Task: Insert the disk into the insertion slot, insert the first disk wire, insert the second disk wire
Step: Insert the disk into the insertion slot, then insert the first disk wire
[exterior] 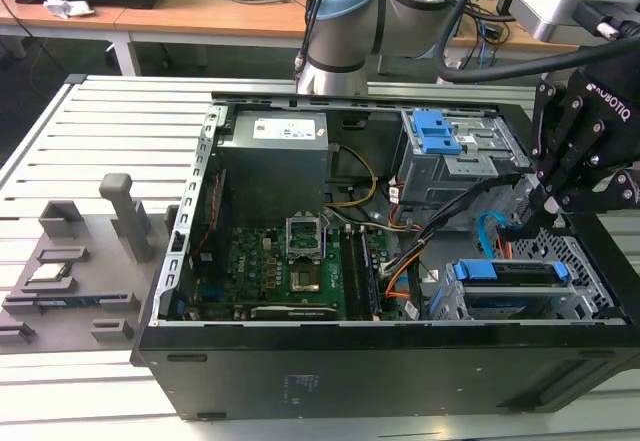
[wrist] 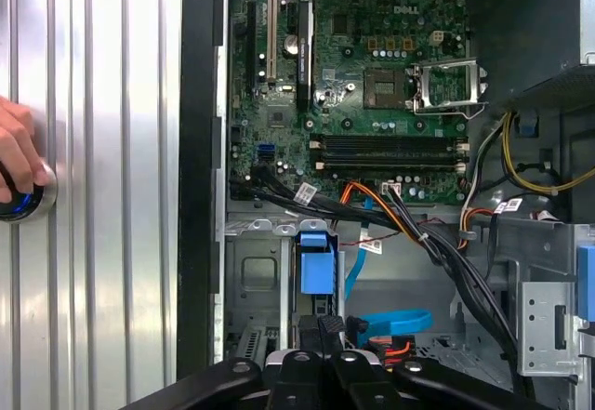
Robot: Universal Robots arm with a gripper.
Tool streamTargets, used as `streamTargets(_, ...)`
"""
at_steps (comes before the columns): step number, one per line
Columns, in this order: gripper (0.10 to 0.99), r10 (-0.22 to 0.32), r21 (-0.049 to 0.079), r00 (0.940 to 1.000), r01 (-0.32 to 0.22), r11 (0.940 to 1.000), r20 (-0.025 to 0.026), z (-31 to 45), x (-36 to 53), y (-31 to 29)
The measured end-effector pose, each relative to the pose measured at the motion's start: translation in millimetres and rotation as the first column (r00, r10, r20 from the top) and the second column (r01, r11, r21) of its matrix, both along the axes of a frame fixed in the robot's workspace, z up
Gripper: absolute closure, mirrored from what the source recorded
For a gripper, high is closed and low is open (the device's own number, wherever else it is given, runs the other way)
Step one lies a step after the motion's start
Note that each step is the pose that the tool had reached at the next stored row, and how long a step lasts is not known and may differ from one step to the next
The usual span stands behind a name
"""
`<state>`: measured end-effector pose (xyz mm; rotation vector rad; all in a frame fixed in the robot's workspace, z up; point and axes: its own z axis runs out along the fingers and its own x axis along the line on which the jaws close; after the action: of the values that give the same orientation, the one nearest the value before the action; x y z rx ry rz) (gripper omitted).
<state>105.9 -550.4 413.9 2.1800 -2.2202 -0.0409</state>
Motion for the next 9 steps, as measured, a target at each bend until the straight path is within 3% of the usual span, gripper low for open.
streamTargets(8, 0.980, 0.000, 0.000, 1.0000, 0.000, 1.0000, 0.0000, -0.1, 0.1, 0.0)
streamTargets(9, 0.980, 0.000, 0.000, 1.0000, 0.000, 1.0000, -0.0003, -1.2, 3.6, 0.0)
